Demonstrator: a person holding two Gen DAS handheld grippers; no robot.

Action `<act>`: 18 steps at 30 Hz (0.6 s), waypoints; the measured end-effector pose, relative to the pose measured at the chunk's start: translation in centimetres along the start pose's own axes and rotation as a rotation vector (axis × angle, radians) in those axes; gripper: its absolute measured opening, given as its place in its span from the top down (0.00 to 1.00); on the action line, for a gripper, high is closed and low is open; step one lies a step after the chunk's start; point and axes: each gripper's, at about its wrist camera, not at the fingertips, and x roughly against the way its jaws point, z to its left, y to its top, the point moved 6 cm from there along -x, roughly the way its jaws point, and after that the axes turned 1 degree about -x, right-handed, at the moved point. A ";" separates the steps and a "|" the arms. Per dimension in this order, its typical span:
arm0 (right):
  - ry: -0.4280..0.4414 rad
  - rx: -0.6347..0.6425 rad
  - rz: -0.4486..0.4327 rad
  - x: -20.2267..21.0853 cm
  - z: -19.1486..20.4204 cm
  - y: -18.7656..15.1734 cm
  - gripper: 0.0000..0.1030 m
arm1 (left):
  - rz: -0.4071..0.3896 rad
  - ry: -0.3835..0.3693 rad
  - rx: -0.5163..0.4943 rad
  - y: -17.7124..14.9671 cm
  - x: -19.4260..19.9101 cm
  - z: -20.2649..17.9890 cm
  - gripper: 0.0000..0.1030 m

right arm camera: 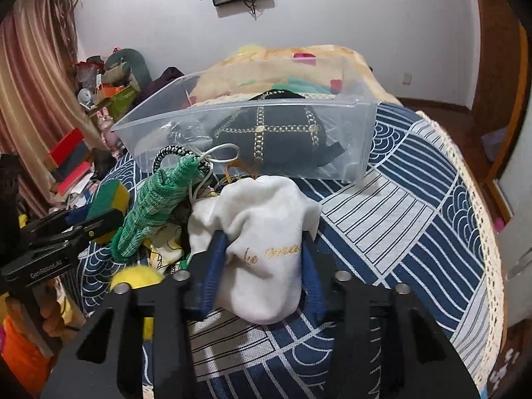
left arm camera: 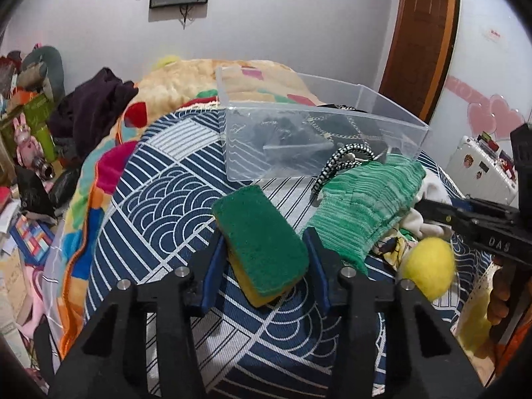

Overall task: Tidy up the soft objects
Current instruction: 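Grasp the green-yellow sponge with the left gripper while the right gripper grasps the white cloth pouch, then carry the sponge into the clear box with the left gripper while the right gripper drops the pouch in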

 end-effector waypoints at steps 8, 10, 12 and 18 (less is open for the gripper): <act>-0.036 0.000 -0.093 2.7 -0.5 1.1 0.81 | -0.073 0.017 -0.028 1.2 2.2 -0.2 0.57; -0.043 0.001 -0.117 3.5 -0.7 1.5 0.81 | -0.091 0.006 -0.026 1.9 2.8 -0.2 0.57; -0.050 0.000 -0.145 4.4 -0.9 2.0 0.81 | -0.116 0.003 -0.028 2.7 3.5 -0.3 0.57; -0.060 0.001 -0.229 7.0 -0.8 3.7 0.81 | -0.182 -0.020 -0.032 5.4 5.0 -0.6 0.57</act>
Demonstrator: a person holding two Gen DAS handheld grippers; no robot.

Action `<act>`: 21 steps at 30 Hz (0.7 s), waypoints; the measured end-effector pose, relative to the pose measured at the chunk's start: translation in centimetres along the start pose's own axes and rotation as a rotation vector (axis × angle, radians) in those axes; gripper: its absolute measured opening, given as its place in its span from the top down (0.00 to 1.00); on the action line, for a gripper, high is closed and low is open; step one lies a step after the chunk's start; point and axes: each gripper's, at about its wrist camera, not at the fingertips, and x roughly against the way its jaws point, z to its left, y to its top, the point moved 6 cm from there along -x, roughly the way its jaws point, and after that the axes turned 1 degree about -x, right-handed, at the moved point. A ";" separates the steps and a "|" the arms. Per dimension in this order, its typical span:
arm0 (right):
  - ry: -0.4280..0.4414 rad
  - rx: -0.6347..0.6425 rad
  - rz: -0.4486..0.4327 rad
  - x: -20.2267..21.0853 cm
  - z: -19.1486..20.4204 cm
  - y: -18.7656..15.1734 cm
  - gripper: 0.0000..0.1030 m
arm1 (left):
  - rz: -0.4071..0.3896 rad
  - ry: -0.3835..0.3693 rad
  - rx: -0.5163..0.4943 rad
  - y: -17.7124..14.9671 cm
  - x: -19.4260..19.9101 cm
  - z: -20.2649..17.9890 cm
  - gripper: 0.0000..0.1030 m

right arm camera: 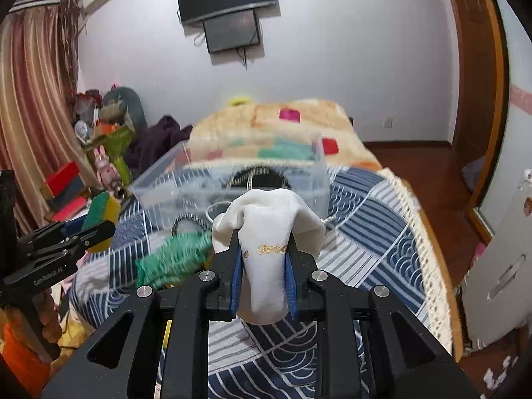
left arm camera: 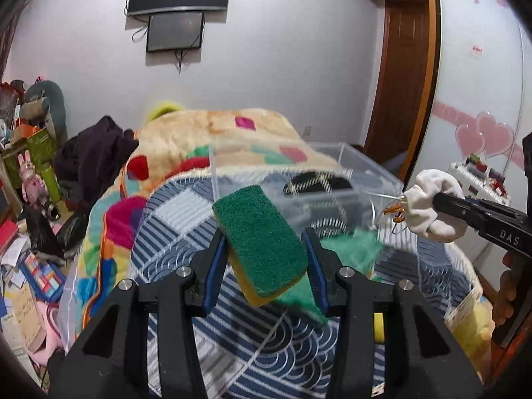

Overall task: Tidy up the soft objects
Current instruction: 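Carry the sponge into the clear box with the left gripper while the right gripper drops the pouch in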

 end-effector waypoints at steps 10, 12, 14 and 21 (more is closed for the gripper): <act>-0.015 0.009 -0.151 1.3 0.5 5.0 0.81 | -0.085 -0.012 -0.002 5.2 -0.4 -0.3 0.57; -0.017 0.012 -0.175 0.9 0.8 6.1 0.81 | -0.090 -0.010 -0.003 6.0 -0.9 -0.3 0.57; -0.013 0.008 -0.192 0.4 1.1 7.0 0.81 | -0.084 -0.015 -0.003 6.5 -1.7 -0.4 0.57; 0.000 0.014 -0.180 -2.6 2.6 8.0 0.81 | -0.021 -0.023 0.025 7.2 -5.8 -0.3 0.57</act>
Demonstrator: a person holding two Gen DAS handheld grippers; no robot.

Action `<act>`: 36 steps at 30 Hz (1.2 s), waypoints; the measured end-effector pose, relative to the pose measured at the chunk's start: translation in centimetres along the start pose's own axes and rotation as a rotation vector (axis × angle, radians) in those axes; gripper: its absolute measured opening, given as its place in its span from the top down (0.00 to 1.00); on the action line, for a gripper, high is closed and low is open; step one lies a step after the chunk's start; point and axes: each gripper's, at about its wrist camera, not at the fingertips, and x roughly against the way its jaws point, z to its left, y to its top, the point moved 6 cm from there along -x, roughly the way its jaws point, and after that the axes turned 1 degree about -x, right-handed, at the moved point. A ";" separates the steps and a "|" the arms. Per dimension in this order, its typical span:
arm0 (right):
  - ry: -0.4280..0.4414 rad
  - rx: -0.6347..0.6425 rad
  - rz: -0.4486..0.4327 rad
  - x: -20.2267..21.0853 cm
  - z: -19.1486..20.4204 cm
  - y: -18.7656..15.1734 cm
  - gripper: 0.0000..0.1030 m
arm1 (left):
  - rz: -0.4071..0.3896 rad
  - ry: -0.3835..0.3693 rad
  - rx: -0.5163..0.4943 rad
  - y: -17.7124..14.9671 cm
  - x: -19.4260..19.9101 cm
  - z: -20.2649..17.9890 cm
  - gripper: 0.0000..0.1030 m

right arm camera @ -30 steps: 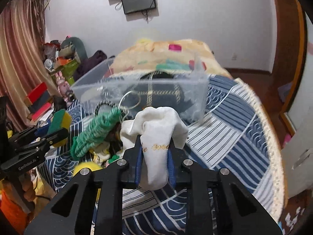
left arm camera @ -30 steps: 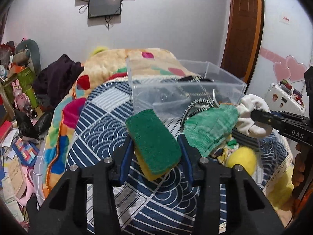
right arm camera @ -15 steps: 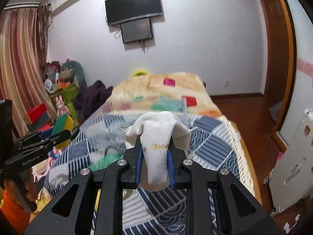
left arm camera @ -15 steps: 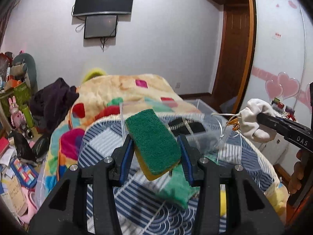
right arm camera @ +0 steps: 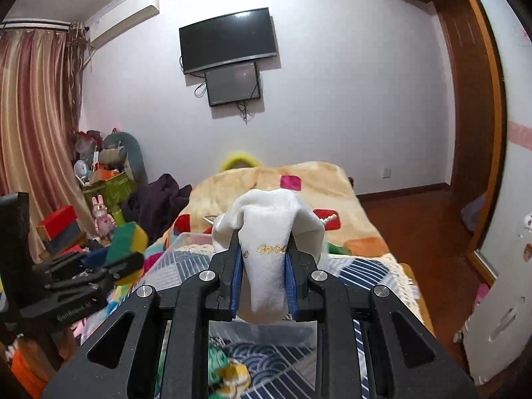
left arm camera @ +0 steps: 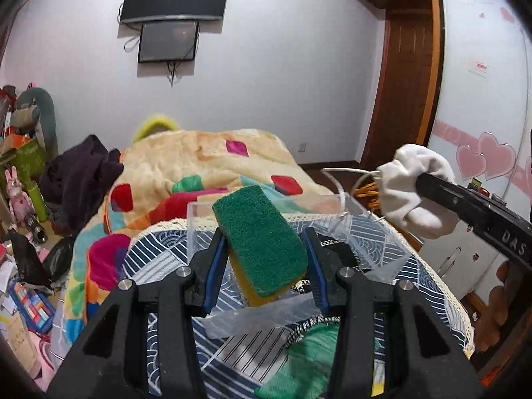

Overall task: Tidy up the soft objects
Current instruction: 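Carry the sponge into the clear box with the left gripper while the right gripper drops the pouch in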

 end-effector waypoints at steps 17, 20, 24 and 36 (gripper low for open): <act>0.019 0.033 0.283 -8.6 0.6 -5.3 0.81 | 0.163 0.064 -0.016 -2.6 -6.6 1.1 0.56; 0.019 0.024 0.303 -8.7 0.2 -5.6 0.81 | 0.169 0.070 -0.019 -2.9 -6.8 1.2 0.55; 0.012 0.027 0.310 -8.1 0.1 -5.7 0.77 | 0.172 0.051 -0.005 -2.9 -6.5 1.1 0.48; -0.053 0.034 0.240 -4.4 -1.0 -4.7 0.44 | 0.105 0.056 -0.058 -2.8 -2.3 0.2 0.26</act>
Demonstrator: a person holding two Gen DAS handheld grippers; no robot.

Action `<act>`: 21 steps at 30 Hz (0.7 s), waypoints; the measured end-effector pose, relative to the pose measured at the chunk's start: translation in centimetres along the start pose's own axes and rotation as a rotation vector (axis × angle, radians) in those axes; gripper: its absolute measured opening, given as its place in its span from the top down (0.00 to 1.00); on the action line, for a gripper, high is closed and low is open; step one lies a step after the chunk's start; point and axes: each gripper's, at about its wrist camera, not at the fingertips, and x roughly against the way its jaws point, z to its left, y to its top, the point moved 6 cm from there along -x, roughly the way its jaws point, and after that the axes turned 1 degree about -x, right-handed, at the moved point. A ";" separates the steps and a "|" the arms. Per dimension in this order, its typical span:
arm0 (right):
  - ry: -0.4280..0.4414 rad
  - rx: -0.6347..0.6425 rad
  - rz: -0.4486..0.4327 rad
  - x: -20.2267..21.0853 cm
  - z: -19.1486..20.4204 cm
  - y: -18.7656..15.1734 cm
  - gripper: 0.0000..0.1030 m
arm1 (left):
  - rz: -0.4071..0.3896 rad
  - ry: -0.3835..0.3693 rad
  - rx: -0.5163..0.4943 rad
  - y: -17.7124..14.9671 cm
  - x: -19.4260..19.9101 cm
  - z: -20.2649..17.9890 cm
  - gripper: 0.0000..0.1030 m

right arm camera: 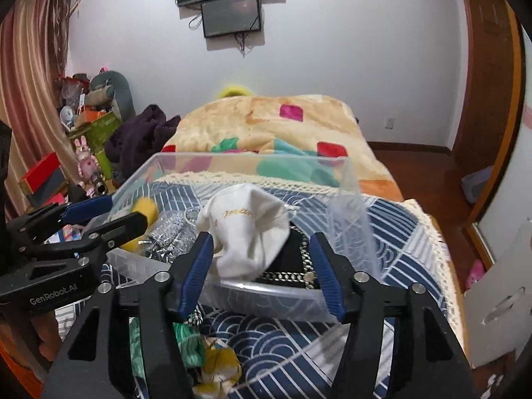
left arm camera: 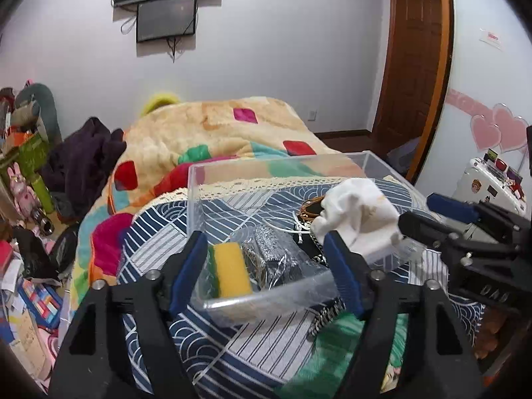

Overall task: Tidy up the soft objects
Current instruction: 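Carry the sponge into the clear box with the left gripper while the right gripper drops the pouch in, then grasp the green knitted glove with the left gripper while the right gripper grasps the yellow ball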

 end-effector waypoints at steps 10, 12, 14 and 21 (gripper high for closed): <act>0.022 0.014 -0.074 4.6 1.0 -1.5 0.19 | -0.012 -0.044 -0.021 -3.0 3.8 -1.5 0.08; 0.027 0.025 -0.074 5.0 1.6 -2.1 0.19 | 0.008 -0.066 0.001 -3.9 4.2 -1.5 0.08; 0.025 0.048 -0.072 5.2 2.3 -2.7 0.19 | 0.017 -0.071 -0.002 -4.7 4.6 -1.6 0.08; 0.028 0.132 -0.029 5.3 4.2 -6.0 0.19 | 0.048 -0.071 0.000 -7.3 5.6 -1.7 0.08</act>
